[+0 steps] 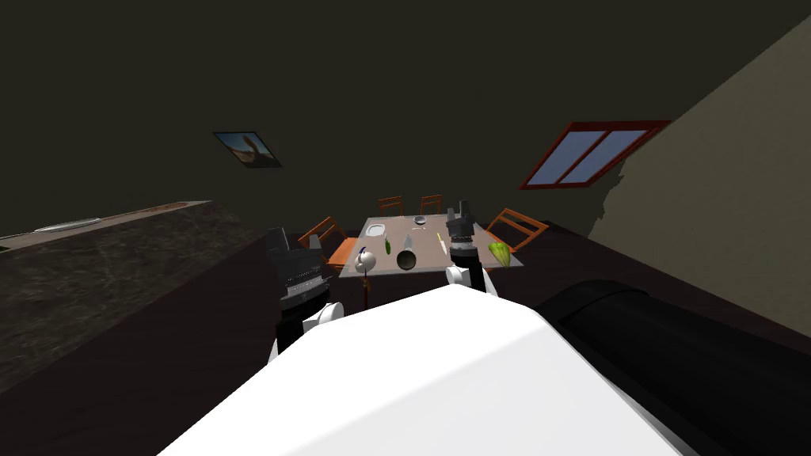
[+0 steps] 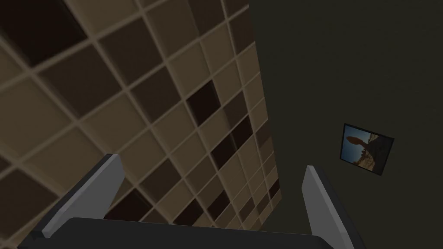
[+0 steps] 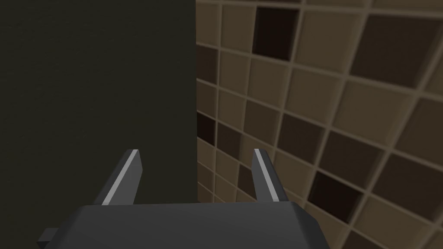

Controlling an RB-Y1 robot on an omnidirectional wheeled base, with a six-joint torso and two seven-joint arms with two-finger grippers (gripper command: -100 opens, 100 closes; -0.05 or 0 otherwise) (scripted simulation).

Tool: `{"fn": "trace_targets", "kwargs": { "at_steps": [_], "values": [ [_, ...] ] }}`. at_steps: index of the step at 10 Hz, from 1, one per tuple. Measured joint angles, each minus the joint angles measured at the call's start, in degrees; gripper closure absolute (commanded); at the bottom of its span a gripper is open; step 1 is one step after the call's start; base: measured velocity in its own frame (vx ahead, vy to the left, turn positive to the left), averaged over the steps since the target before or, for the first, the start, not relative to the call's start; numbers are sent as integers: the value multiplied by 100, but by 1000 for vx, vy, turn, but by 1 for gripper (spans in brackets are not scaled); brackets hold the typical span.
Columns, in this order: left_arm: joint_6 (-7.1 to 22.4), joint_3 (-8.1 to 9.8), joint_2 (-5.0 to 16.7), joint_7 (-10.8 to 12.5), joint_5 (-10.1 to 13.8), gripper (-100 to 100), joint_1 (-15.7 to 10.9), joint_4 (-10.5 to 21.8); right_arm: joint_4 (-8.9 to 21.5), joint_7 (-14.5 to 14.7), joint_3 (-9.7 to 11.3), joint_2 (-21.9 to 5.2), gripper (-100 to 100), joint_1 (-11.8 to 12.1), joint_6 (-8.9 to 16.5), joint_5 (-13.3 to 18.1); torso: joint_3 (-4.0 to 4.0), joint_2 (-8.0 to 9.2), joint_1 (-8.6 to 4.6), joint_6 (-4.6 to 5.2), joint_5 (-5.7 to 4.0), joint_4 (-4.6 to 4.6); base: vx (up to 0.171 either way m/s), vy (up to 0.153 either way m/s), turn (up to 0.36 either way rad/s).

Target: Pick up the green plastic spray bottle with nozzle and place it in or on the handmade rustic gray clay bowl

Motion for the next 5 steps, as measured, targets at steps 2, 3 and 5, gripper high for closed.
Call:
{"fn": "trace_targets", "kwargs": {
  "at_steps": [2,3,5],
  "values": [
    [22,22,217,4,-68,-100,-49,107,0,0,0,0,0,0,0,0,2,3,4,1,1,1,-14,10,-67],
    [57,18,326,-4,-137,-100,-83,170,0,0,0,0,0,0,0,0,3,5,6,1,1,1,-18,15,-94],
    [87,111,571,24,-270,-100,-213,450,0,0,0,0,0,-1,0,0,4,6,9,2,2,1,-22,20,-119]
  ]
}}
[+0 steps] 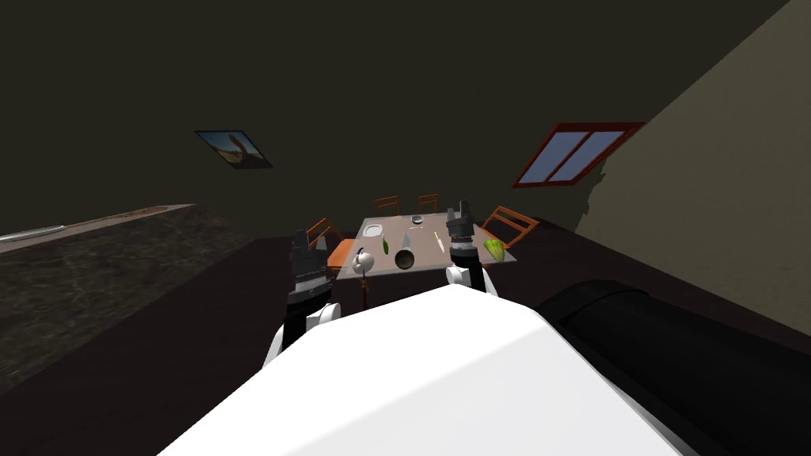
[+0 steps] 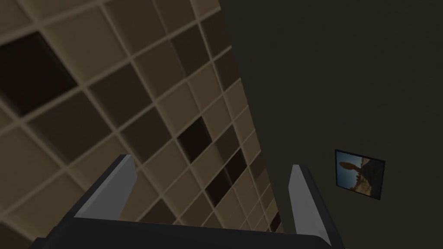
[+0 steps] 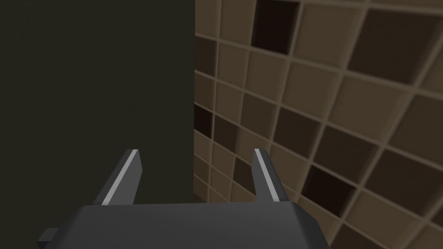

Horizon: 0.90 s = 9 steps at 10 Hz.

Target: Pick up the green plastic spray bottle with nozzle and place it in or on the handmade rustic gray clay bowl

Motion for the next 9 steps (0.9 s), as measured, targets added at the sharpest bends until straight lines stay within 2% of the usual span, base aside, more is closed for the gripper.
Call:
{"fn": "trace_targets", "kwargs": {
  "at_steps": [1,3,7,9],
  "values": [
    [49,56,110,22,-84,-100,-58,121,0,0,0,0,0,0,0,0,1,1,1,-1,0,0,-25,23,-136],
    [105,72,191,-15,-354,-100,-205,469,0,0,0,0,0,0,0,0,1,1,2,0,0,0,-26,28,-151],
    [313,319,365,25,-761,-100,-614,1149,0,0,0,0,0,0,0,0,-2,-3,0,-1,0,0,-24,20,-131],
    [395,447,397,3,-1064,-100,-835,1572,0,0,0,0,0,0,0,0,1,2,0,1,0,1,-29,18,-171]
  ]
}}
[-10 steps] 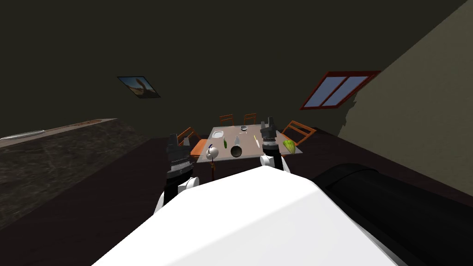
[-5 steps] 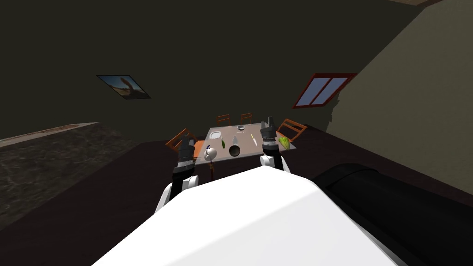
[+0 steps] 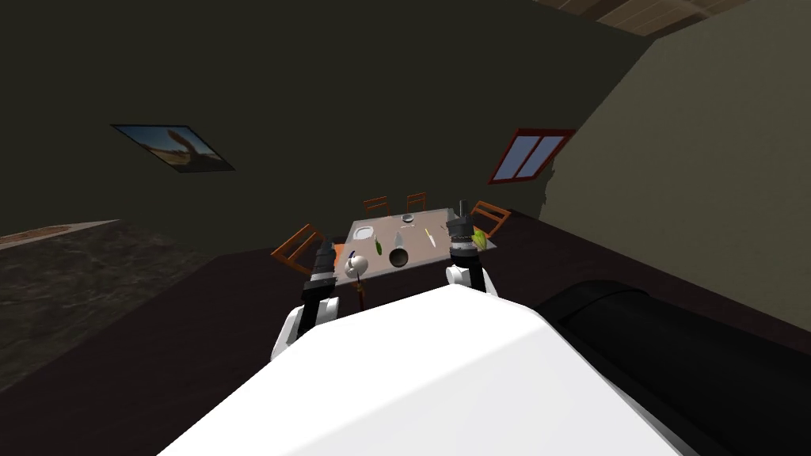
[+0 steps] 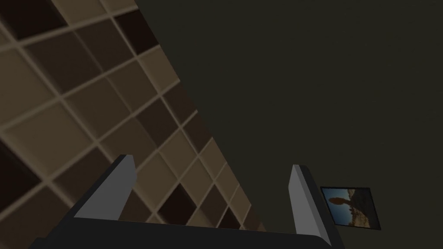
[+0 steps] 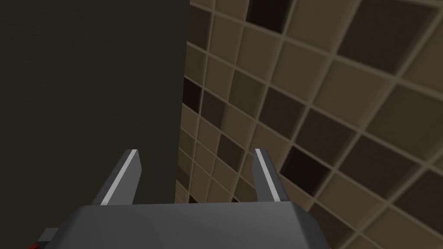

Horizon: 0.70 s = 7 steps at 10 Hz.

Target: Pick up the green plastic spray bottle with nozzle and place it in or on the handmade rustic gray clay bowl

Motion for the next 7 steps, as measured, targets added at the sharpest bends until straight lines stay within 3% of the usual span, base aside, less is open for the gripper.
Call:
{"fn": "trace_targets", "kwargs": {
  "at_steps": [7],
  "values": [
    [340,288,82,-73,-600,-100,-491,932,0,0,-1,0,0,1,0,0,-3,-6,-5,-5,-1,-1,-16,5,-113]
  ]
}}
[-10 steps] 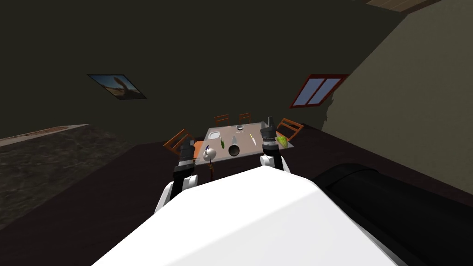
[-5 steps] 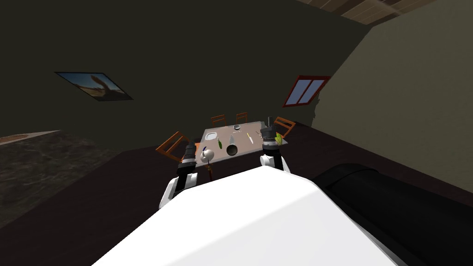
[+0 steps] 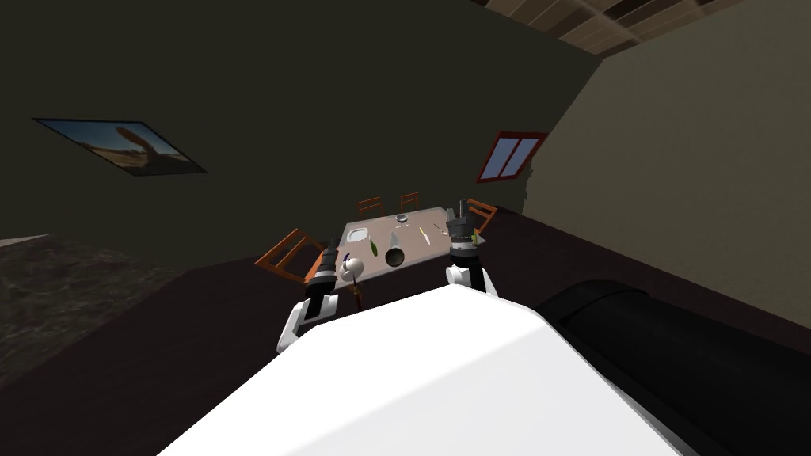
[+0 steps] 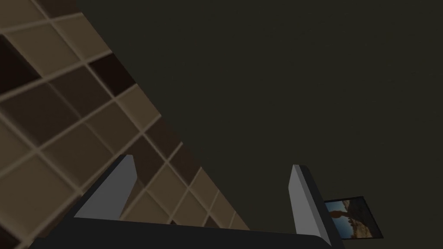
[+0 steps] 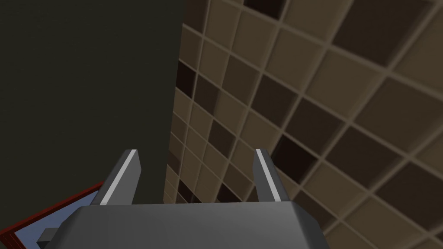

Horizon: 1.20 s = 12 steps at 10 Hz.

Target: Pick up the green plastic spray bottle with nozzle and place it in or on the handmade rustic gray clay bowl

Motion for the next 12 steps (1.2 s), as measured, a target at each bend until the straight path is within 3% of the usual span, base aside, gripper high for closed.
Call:
{"fn": "trace_targets", "kwargs": {
  "at_steps": [9,12],
  "values": [
    [339,469,101,-270,-835,-100,-630,1286,0,0,0,0,0,0,0,0,-2,-3,-7,2,-2,0,-10,-8,-119],
    [374,654,144,-397,-1064,-100,-832,1859,0,0,0,0,0,1,0,0,-3,-6,-5,-2,-1,-1,2,-15,-141]
  ]
}}
